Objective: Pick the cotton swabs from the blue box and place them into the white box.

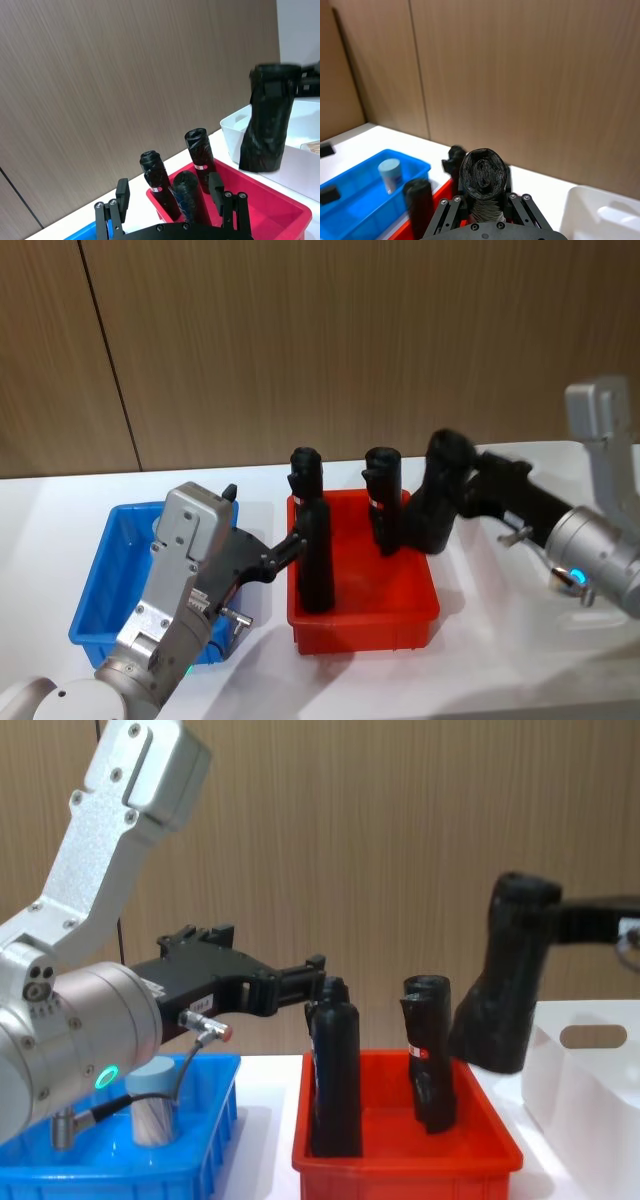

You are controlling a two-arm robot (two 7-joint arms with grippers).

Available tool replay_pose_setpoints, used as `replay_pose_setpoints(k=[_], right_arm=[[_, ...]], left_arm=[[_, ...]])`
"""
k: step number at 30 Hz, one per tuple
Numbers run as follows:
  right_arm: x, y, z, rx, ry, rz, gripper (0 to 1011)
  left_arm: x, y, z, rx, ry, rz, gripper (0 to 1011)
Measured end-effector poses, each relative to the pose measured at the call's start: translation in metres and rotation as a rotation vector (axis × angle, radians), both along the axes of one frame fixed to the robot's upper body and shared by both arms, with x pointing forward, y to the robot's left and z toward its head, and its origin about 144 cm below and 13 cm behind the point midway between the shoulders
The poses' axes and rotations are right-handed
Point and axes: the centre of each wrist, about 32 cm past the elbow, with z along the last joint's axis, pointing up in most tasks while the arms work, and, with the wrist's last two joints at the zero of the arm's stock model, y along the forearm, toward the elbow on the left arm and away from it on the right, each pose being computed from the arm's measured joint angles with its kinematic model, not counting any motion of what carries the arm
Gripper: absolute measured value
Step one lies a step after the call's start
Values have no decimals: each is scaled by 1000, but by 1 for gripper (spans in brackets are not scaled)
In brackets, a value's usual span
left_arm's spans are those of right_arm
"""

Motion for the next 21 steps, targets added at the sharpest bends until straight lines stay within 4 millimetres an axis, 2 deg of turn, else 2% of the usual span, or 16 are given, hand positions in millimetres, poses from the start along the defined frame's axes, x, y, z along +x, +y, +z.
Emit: replay_pose_setpoints(k=[11, 21], right_arm=[[-2, -17, 21, -20, -67, -130, 341], [5, -31, 20, -53, -75, -230, 341]], left_arm=[[0, 0, 0, 0, 0, 0, 1004], [0, 0, 0, 0, 0, 0, 1004]])
